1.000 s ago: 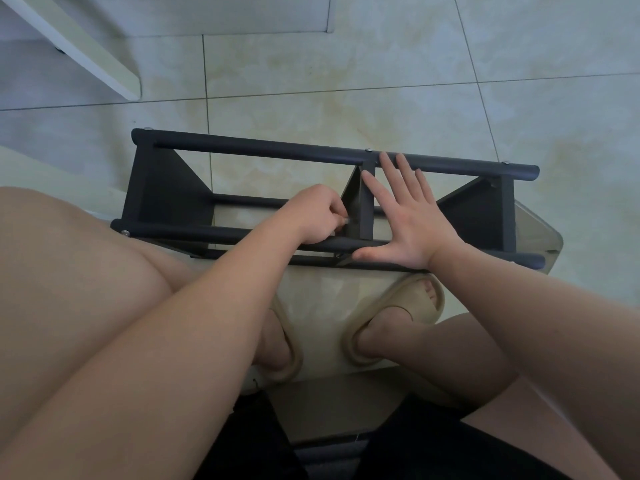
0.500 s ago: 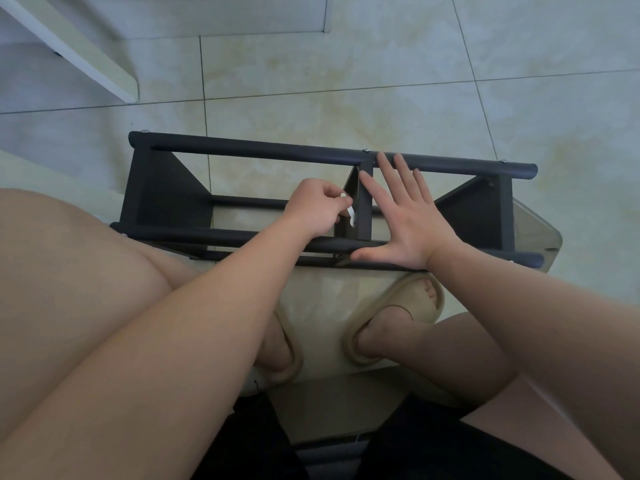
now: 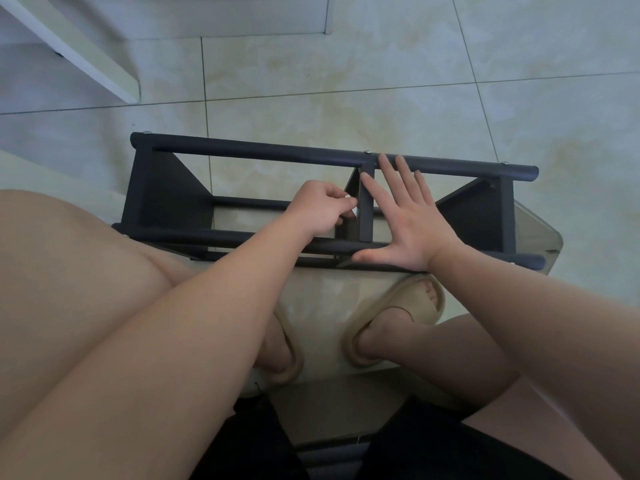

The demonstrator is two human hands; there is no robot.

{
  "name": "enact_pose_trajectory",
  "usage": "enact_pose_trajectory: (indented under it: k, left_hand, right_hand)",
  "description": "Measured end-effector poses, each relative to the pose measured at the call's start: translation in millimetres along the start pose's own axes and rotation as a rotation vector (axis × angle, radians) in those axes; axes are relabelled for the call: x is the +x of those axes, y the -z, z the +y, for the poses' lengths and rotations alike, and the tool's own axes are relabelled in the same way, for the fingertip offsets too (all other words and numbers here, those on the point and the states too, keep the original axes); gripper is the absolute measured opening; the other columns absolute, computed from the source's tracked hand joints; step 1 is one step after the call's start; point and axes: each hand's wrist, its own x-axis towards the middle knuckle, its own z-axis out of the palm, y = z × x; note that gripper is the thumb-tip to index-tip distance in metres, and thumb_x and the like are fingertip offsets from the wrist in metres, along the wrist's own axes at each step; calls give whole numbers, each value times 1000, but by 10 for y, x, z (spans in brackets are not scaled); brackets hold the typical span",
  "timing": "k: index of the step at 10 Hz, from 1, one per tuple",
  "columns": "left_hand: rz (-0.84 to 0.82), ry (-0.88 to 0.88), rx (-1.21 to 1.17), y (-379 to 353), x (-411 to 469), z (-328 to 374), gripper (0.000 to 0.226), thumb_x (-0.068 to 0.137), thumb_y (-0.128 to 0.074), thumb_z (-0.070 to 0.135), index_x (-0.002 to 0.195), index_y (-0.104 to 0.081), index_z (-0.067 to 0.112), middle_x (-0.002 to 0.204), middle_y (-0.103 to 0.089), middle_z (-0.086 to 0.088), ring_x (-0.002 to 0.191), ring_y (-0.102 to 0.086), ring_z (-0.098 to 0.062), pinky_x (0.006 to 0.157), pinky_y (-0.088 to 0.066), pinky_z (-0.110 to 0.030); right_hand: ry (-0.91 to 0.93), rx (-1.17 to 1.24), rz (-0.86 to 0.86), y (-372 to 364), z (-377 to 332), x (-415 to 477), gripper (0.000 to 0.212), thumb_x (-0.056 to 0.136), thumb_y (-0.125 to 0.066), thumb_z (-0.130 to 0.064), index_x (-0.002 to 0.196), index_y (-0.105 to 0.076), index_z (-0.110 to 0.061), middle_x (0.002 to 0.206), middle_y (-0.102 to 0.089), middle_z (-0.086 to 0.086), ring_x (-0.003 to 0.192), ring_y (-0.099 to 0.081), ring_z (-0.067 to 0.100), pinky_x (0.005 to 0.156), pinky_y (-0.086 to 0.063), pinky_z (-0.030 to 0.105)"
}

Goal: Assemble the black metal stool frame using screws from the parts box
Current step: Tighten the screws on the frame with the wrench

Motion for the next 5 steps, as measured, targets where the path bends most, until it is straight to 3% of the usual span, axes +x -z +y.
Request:
enact_pose_trajectory:
  k: [2,5]
  left_hand:
    - [-10,30,-21,8,-6,18,14,95,-64,28,101,-70,16,84,-75,6,78,-66,-11,72,-52,-28]
    - [-49,50,-12,-1,-37,54,11,97,-62,28,89,-67,23,85,-72,2,80,-64,-14,74,-51,-30]
  right_hand:
    - [0,4,2,4,-2,-9,126,66,-38,-96,163,-2,-23,168,16,10,154,20,32,125,7,52]
    - [-1,-13,-6,4,2,-5,126,68,-44,-95,163,-1,-24,168,18,9,154,21,31,125,6,53]
